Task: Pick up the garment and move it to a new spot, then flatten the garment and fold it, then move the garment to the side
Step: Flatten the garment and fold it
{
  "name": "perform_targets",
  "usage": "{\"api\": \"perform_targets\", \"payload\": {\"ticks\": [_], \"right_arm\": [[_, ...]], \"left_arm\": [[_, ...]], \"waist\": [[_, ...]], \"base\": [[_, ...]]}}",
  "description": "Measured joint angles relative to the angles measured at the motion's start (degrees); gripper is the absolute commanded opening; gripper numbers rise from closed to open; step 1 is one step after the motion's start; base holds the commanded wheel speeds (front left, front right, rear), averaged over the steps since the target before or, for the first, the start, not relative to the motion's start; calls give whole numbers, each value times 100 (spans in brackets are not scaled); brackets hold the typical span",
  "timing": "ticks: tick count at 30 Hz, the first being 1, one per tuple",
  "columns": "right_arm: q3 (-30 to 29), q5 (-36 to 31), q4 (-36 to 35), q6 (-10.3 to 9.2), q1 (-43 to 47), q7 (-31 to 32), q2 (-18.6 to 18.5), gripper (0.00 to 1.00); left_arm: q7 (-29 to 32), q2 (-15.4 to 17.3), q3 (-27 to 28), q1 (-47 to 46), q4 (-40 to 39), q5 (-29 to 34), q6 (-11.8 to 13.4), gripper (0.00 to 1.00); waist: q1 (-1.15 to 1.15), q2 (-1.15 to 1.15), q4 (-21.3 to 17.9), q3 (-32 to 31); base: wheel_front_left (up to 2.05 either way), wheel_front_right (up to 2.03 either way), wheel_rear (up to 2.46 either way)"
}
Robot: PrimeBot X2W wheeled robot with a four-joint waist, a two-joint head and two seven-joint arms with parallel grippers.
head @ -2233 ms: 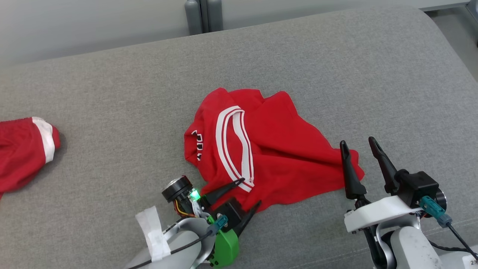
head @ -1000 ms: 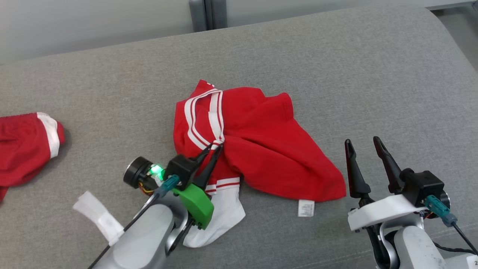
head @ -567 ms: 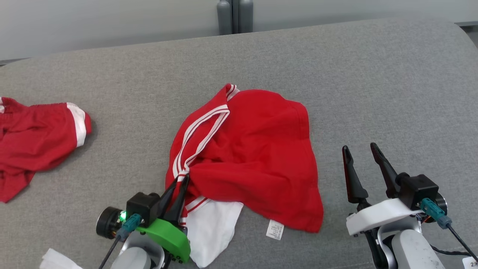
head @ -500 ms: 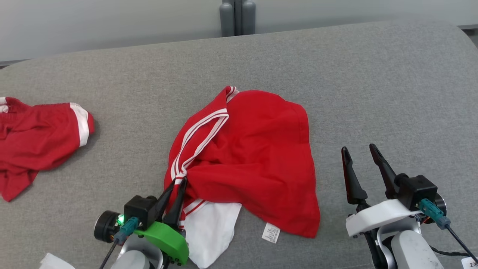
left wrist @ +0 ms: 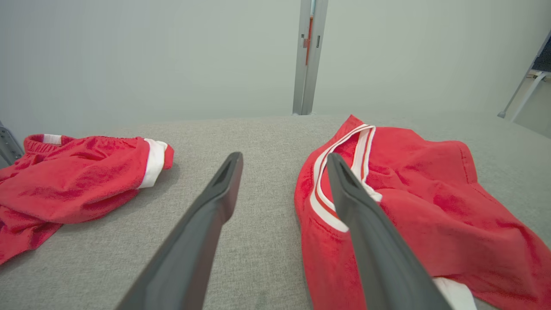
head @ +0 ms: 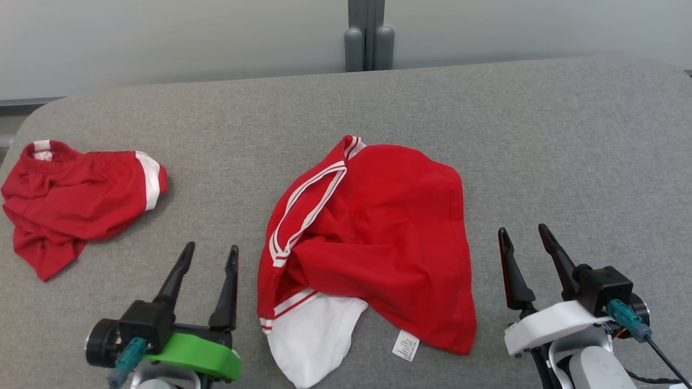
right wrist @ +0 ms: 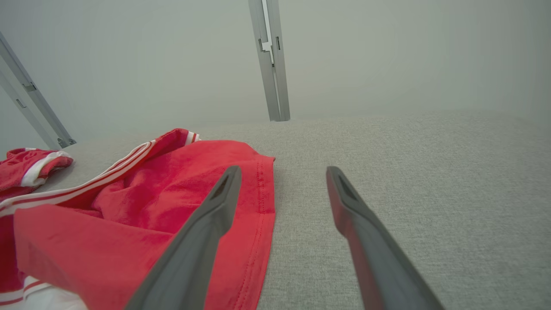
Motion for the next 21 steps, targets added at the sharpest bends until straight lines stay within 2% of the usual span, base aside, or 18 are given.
{"api": "perform_targets", "payload": {"ticks": [12, 21], "right_arm": [[-48, -26, 46, 0, 108, 0, 0, 100], [-129, -67, 153, 0, 188, 0, 0, 100]], "left_arm": [[0, -229, 1650, 673, -955, 740, 94, 100], [0, -396, 2251, 944, -1083, 935, 120, 100]], "waist": [[0, 0, 202, -146], [0, 0, 204, -127]], "base": [[0, 0, 0], [0, 0, 0]]}}
